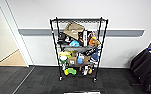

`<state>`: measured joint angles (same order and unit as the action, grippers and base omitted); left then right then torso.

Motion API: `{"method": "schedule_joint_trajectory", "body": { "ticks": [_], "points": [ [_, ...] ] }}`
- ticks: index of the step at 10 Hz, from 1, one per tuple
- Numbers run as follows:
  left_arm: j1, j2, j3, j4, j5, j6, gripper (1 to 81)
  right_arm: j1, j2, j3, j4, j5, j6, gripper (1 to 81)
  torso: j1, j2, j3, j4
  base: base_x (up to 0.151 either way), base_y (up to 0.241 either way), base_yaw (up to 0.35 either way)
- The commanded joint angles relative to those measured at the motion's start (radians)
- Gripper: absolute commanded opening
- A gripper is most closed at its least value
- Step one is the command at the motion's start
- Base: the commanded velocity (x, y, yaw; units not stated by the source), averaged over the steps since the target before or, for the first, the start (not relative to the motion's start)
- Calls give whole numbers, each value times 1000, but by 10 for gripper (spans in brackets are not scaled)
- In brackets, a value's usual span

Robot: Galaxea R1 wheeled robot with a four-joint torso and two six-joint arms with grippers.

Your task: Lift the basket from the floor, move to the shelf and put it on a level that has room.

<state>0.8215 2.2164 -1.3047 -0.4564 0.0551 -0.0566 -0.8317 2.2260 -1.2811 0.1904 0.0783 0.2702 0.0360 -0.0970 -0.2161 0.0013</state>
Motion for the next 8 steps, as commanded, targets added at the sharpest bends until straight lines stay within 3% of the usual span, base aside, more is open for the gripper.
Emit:
{"method": "schedule_joint_trajectory", "body": {
  "ticks": [1,3,4,8],
  "points": [
    [-80,-30,53,8,61,24,10,87,-18,48,-11,-5,0,10,0,0,83,0,0,0,0],
    [-51,-36,68,31,75,38,10,49,-16,23,-31,-14,0,10,-1,0,137,0,0,0,0],
    [-44,-29,70,31,77,60,10,27,-18,14,-37,-12,0,10,-2,0,88,0,0,0,0],
    [0,-38,73,33,111,87,10,-47,-18,-27,-35,-11,-2,10,-3,-2,103,0,0,0,0]
  ]
}}
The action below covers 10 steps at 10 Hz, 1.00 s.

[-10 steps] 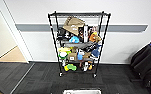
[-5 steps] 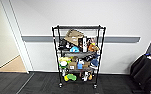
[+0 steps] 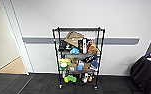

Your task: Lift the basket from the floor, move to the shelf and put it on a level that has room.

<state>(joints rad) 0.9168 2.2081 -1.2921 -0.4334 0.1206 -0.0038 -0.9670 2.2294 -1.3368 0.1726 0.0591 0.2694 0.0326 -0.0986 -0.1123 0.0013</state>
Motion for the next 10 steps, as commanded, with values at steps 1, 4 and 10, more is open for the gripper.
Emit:
{"method": "schedule_joint_trajectory", "body": {
  "ticks": [1,4,10],
  "points": [
    [-83,-30,60,8,45,48,10,78,-21,25,-18,8,-1,10,0,0,38,0,0,0,0],
    [-65,-31,59,10,45,56,10,34,-17,9,-16,19,-1,10,0,0,12,0,0,0,0],
    [-28,-23,56,7,33,81,10,-33,2,-19,-24,24,-6,10,-2,-1,12,0,0,0,0]
  ]
}}
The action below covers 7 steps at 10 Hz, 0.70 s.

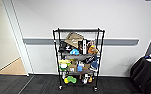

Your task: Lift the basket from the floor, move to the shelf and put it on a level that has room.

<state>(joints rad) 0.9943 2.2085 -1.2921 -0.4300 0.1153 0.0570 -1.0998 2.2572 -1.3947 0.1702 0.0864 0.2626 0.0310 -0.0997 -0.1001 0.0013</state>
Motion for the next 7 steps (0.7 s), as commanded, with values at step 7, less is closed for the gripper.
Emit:
{"method": "schedule_joint_trajectory", "body": {
  "ticks": [7],
  "points": [
    [-105,-12,56,2,37,20,10,89,-28,36,-32,-2,3,10,-3,-2,1,0,97,0,0]
  ]
}}
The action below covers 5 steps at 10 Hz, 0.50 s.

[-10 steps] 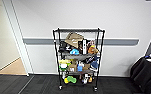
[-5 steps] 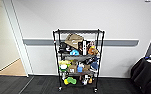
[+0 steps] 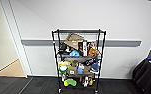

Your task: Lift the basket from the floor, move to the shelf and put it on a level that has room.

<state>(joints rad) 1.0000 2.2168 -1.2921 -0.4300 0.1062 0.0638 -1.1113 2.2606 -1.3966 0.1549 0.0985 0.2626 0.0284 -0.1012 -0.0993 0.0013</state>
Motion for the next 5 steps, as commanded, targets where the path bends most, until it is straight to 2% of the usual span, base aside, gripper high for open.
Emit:
{"method": "schedule_joint_trajectory", "body": {
  "ticks": [1,5],
  "points": [
    [-111,-18,56,2,46,13,10,100,-33,38,-17,-14,3,10,0,0,0,0,110,0,0],
    [-111,-20,59,2,44,13,10,101,-33,44,-17,-13,3,10,0,0,0,0,110,0,0]
  ]
}}
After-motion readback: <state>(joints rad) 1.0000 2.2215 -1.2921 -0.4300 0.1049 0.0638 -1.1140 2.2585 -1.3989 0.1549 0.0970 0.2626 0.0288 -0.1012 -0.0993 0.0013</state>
